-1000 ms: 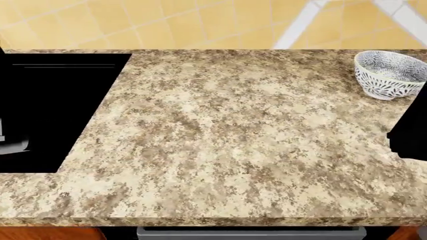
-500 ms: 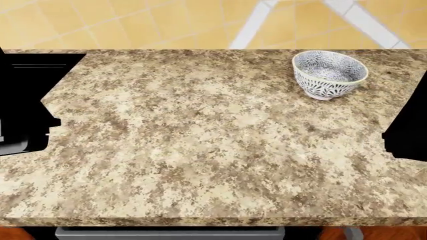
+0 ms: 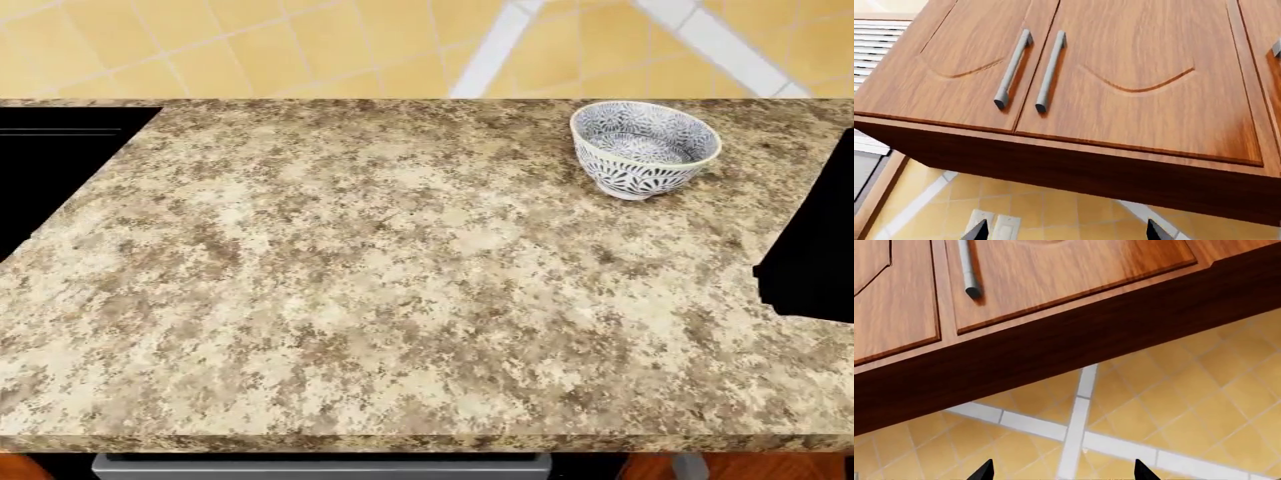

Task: Place the two vegetables and bowl onto the tray for setting up a vegetable dip station.

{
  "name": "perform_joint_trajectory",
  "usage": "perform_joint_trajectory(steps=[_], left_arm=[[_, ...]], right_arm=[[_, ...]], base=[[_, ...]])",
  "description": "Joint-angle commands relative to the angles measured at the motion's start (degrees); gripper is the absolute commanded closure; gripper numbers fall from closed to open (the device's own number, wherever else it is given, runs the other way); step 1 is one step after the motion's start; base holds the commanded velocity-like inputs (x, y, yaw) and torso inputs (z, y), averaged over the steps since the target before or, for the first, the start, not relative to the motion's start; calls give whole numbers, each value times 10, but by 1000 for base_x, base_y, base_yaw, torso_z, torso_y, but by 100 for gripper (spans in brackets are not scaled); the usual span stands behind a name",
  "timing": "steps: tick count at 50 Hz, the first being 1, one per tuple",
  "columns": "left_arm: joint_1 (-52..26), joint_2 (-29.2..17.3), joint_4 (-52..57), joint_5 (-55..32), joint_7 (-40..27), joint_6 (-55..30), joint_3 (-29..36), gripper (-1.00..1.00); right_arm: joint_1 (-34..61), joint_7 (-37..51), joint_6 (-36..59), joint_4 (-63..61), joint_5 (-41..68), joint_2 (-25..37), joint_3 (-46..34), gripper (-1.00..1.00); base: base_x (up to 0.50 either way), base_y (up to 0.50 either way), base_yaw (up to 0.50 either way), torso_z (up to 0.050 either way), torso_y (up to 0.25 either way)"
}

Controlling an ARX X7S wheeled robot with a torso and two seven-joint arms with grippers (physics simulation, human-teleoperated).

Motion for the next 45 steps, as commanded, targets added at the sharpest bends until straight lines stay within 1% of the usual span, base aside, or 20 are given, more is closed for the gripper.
perform_joint_trajectory(steps=[1, 3, 4, 5, 7, 8, 11, 13, 17, 19, 23, 39, 45], left_arm=[[205, -55, 14, 91, -117, 91, -201, -100], [312, -42, 9, 90, -115, 109, -304, -100], [352, -32, -1, 86, -105, 126, -340, -100], [377, -22, -6, 81, -98, 134, -364, -100], [406, -6, -25, 66, -78, 157, -384, -100], [407, -8, -33, 54, -72, 159, -377, -100], [370, 1, -57, 42, -53, 165, -331, -100], [337, 19, -76, 34, -35, 164, -295, -100], [296, 36, -96, 7, -4, 149, -250, -100], [264, 56, -109, -2, 15, 134, -223, -100], [255, 63, -116, -7, 22, 126, -214, -100], [267, 62, -104, -2, 18, 125, -230, -100], [264, 65, -103, 0, 21, 121, -230, -100]], right_arm=[[3, -6, 8, 0, 1, -3, -2, -100], [3, -7, 9, 0, 0, -4, -2, -100], [3, -8, 9, 0, 0, -4, -2, -100], [3, -8, 10, 0, 0, -4, -2, -100], [5, -7, 13, -2, 0, -3, -3, -100], [6, -8, 15, -2, 0, -4, -3, -100], [7, -9, 18, -3, -1, -4, -4, -100], [8, -11, 19, -2, -1, -6, -5, -100], [11, -14, 23, -2, -1, -8, -6, -100], [11, -14, 25, -4, -1, -7, -7, -100], [13, -16, 29, -5, -2, -8, -8, -100], [23, -16, 48, -8, -7, -12, -10, -100], [27, -16, 55, -9, -3, -13, -12, -100]], base=[[0, 0, 0, 0, 0], [0, 0, 0, 0, 0], [0, 0, 0, 0, 0], [0, 0, 0, 0, 0], [0, 0, 0, 0, 0], [0, 0, 0, 0, 0], [0, 0, 0, 0, 0], [0, 0, 0, 0, 0], [0, 0, 0, 0, 0], [0, 0, 0, 0, 0], [0, 0, 0, 0, 0], [0, -2, 0, 0, 0], [0, -444, 0, 0, 0]])
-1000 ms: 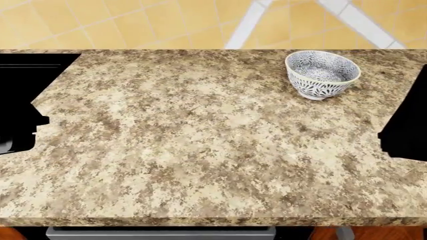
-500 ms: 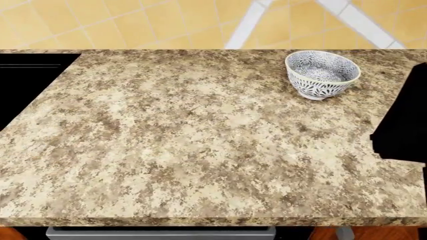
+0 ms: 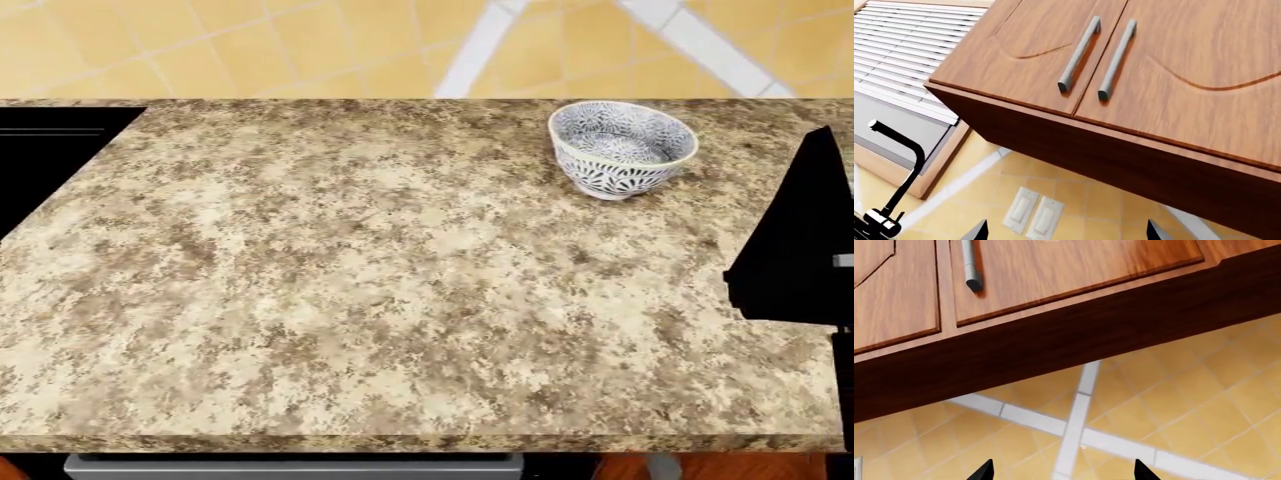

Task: Place the two vegetables and bowl onto the tray for setting up a vegetable dip station.

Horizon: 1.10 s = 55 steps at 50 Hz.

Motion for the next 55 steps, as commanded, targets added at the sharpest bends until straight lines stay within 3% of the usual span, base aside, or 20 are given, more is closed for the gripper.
perform_joint_trajectory(steps=[1, 7, 24, 29, 32, 34, 37, 39, 42, 46, 49, 55], left_arm=[[-2, 7, 0, -1, 7, -5, -1, -100], [-12, 11, 3, -2, 11, -14, 3, -100], [-8, 14, 8, -3, 13, -18, -5, -100], [-1, 14, 6, -4, 15, -13, -12, -100], [-5, 18, 4, -5, 19, -14, -9, -100], [-8, 18, 7, -6, 19, -19, -7, -100], [-11, 19, 9, -7, 21, -22, -5, -100], [-9, 19, 9, -6, 22, -23, -5, -100], [-9, 18, 14, -6, 20, -26, -7, -100], [-23, 26, 16, -6, 27, -36, 4, -100], [-15, 21, 19, -6, 23, -34, -3, -100], [-14, 22, 19, -8, 25, -34, -6, -100]], right_arm=[[8, -2, 15, -1, 1, -4, -3, -100], [20, -11, 25, -2, 3, -12, -10, -100], [28, -9, 41, -1, 13, -16, -13, -100], [59, 14, 91, -32, 20, -13, -21, -100], [210, 68, 240, -98, 116, 36, -10, -100], [382, 92, 402, -107, 277, 36, -16, -100], [639, 128, 660, -9, 446, -67, -87, -100], [811, 132, 804, 90, 468, -137, -140, -100], [1030, 106, 897, 214, 443, -218, -208, -100], [1060, 40, 893, 344, 396, -283, -232, -100], [1063, -5, 868, 384, 375, -296, -228, -100], [1099, -7, 899, 460, 335, -310, -259, -100]], base=[[-1, -500, 0, 0, 0], [0, -458, 0, 0, 0], [157, 0, 0, 0, 0], [0, 0, 0, 0, 0], [0, 0, 0, 0, 0], [0, 0, 0, 0, 0], [0, 0, 0, 0, 0], [0, 0, 0, 0, 0], [0, 0, 0, 0, 0], [0, 0, 0, 0, 0], [0, 0, 0, 0, 0], [437, -46, 0, 0, 2]])
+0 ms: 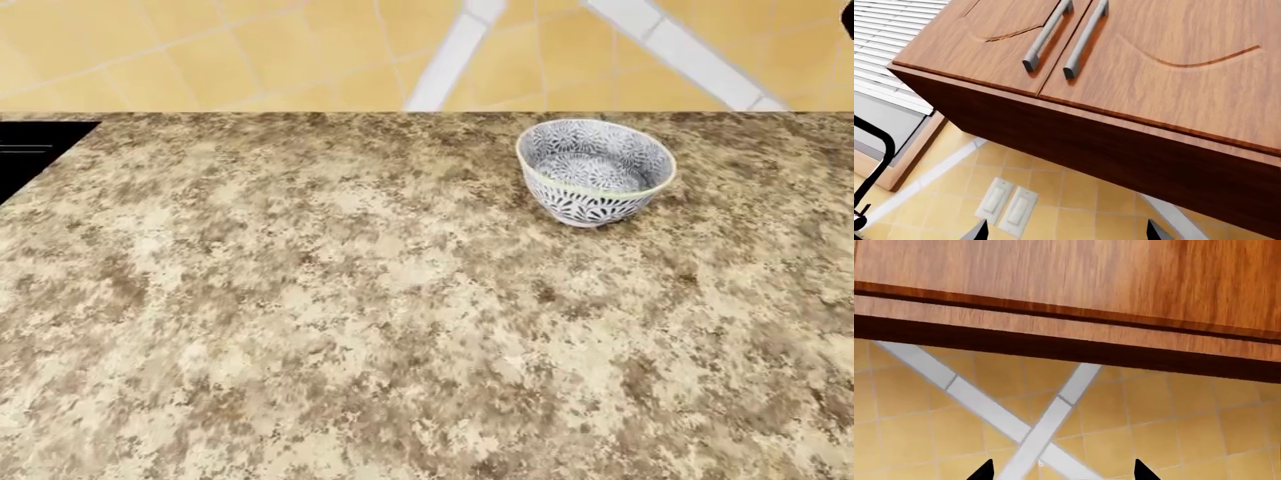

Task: Place the two vegetables and bowl onto the tray for setting up a vegetable dip station.

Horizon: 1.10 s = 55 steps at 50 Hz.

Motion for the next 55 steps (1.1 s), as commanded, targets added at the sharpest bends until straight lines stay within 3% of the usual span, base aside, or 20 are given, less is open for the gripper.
perform_joint_trajectory(steps=[1, 16, 25, 29, 35, 46, 55], left_arm=[[3, 0, 4, -2, 1, -4, -5, -100], [33, -6, 11, 4, -8, 3, -33, -100], [56, -20, 38, 14, -26, -4, -66, -100], [61, -19, 39, 15, -26, -3, -70, -100], [61, -17, 39, 13, -22, -4, -71, -100], [50, -13, 42, 10, -17, -14, -65, -100], [45, -10, 42, 7, -14, -19, -62, -100]], right_arm=[[202, -36, 143, 182, -7, -84, -74, -100], [169, -37, 136, 200, 6, -91, -72, -100], [143, 40, 121, 285, 97, -120, -18, -100], [145, 37, 163, 335, 109, -141, -43, -100], [99, 14, 145, 429, 138, -172, -32, -100], [18, 7, 117, 462, 141, -181, -38, -100], [6, 37, 142, 473, 155, -177, -46, -100]], base=[[500, -75, 0, 0, 0], [483, -69, 0, 0, 1], [6, 0, 0, 0, 1], [0, 0, 0, 0, 0], [0, 0, 0, 0, 0], [0, 0, 0, 0, 0], [0, 0, 0, 0, 0]])
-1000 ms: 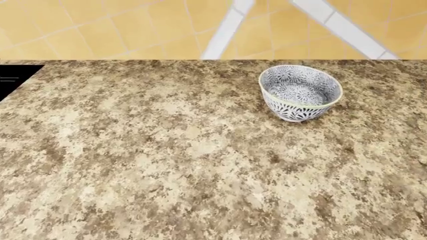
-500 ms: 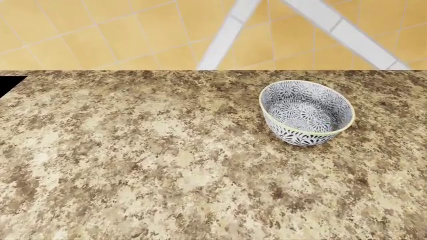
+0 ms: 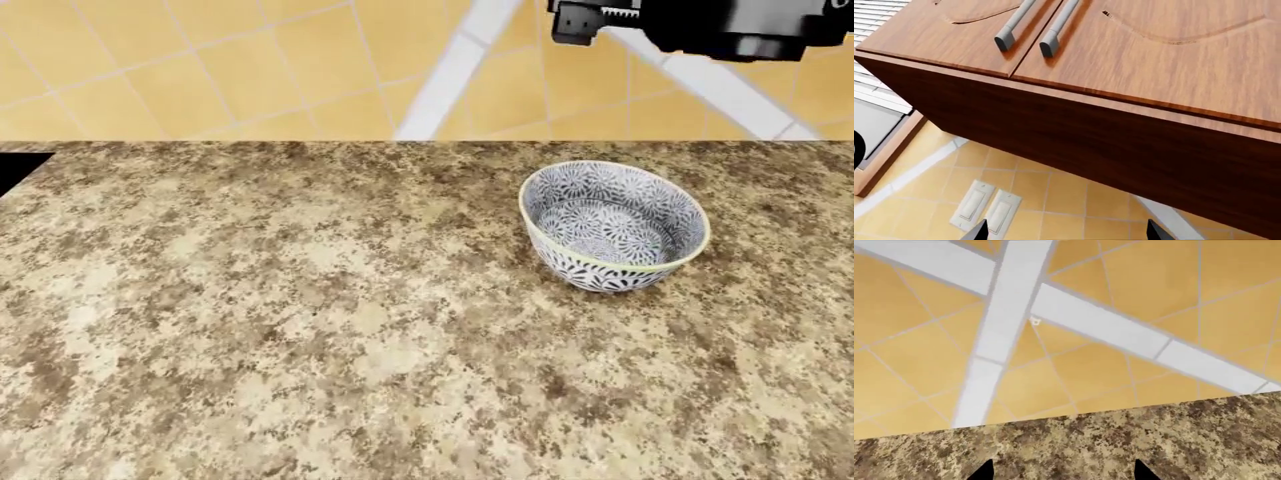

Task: Place the two vegetables and bowl onto the tray for setting up a vegetable dip station.

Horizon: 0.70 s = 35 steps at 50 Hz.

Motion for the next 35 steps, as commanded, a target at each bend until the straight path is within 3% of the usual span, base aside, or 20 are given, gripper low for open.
perform_joint_trajectory(steps=[1, 12, 35], left_arm=[[-7, 3, 2, -4, 3, -8, 2, -100], [-14, 7, 2, -7, 8, -14, 5, -100], [-25, 17, 3, -8, 17, -25, 11, -100]], right_arm=[[-30, 27, 20, 31, 22, -3, -6, -100], [-12, 87, 103, 31, 75, 10, -16, -100], [-18, 186, 122, 19, 143, 42, -4, -100]], base=[[0, 0, 0, 0, 0], [0, 0, 0, 0, 0], [0, 0, 0, 0, 0]])
